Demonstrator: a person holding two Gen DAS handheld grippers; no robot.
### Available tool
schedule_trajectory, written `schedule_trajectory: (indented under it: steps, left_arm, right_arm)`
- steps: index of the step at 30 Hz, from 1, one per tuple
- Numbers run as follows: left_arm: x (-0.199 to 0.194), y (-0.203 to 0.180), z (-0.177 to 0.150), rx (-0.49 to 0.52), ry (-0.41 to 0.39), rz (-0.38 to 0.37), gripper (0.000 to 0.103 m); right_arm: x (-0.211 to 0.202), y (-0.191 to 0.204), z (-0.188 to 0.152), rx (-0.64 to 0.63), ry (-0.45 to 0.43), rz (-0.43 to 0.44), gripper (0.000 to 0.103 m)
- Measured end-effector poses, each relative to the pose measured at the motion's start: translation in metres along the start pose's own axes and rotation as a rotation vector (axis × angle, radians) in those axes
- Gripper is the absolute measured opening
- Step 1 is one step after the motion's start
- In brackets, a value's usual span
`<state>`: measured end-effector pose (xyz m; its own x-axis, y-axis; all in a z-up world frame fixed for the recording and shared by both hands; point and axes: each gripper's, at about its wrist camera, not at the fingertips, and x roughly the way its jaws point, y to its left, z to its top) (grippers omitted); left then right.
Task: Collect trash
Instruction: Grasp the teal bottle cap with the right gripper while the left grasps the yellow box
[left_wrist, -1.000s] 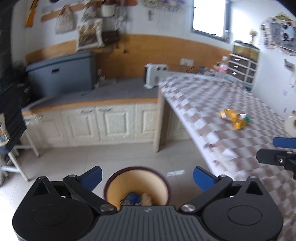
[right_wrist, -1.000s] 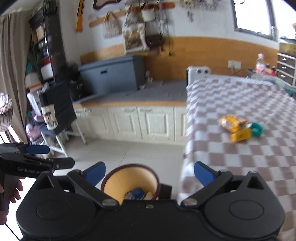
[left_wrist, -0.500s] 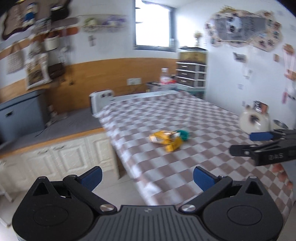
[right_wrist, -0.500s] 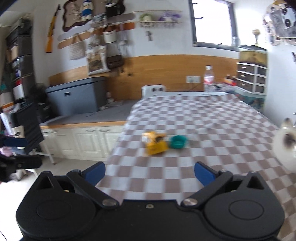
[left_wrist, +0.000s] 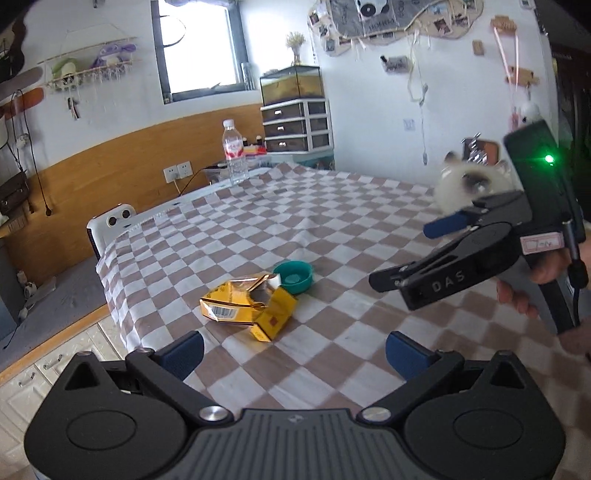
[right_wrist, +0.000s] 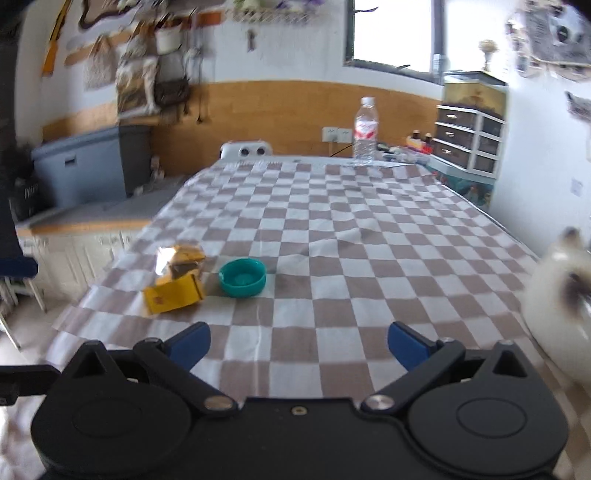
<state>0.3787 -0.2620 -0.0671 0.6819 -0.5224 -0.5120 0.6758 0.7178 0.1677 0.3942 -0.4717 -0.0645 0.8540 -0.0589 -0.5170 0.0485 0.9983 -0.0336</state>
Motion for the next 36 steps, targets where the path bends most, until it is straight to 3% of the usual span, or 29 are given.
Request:
schedule_trajectory:
  steps: [3, 6, 8, 14, 20, 23, 24, 25, 30, 36]
  left_arm:
    - [0.021, 0.011, 0.0, 0.027, 0.007, -0.005, 0.103]
    - [0.039, 0.022, -0.001, 0.056, 0.024, -0.017, 0.103]
    - [0.05, 0.028, -0.001, 0.029, 0.045, -0.037, 0.103]
    - [0.074, 0.027, -0.003, 0.003, 0.061, -0.063, 0.103]
    - [0.095, 0.029, 0.003, -0.014, 0.07, -0.022, 0.103]
    - [0.104, 0.032, 0.005, 0.043, 0.07, -0.01, 0.103]
    - [0.108, 0.034, 0.005, 0.063, 0.073, -0.014, 0.103]
    - [0.111, 0.036, 0.005, 0.078, 0.077, -0.015, 0.103]
    - [0.125, 0.052, 0.01, 0.107, 0.103, -0.094, 0.103]
    - [0.138, 0.065, 0.018, 0.152, 0.115, -0.118, 0.103]
  right_arm:
    - [0.031, 0.009, 0.007, -0.07, 0.047, -0.006, 0.1]
    - [0.059, 0.014, 0.013, -0.063, 0.087, 0.021, 0.09]
    - [0.071, 0.017, 0.016, -0.048, 0.104, 0.042, 0.09]
    - [0.103, 0.022, 0.025, 0.015, 0.107, 0.076, 0.088]
    - [0.119, 0.026, 0.035, 0.056, 0.096, 0.094, 0.084]
    - [0.118, 0.024, 0.035, 0.067, 0.083, 0.101, 0.068]
    - [0.117, 0.021, 0.035, 0.08, 0.076, 0.109, 0.055]
    - [0.117, 0.017, 0.035, 0.1, 0.068, 0.12, 0.049]
    - [0.113, 0.003, 0.032, 0.174, 0.05, 0.167, 0.048]
    - [0.11, -0.003, 0.03, 0.205, 0.045, 0.181, 0.048]
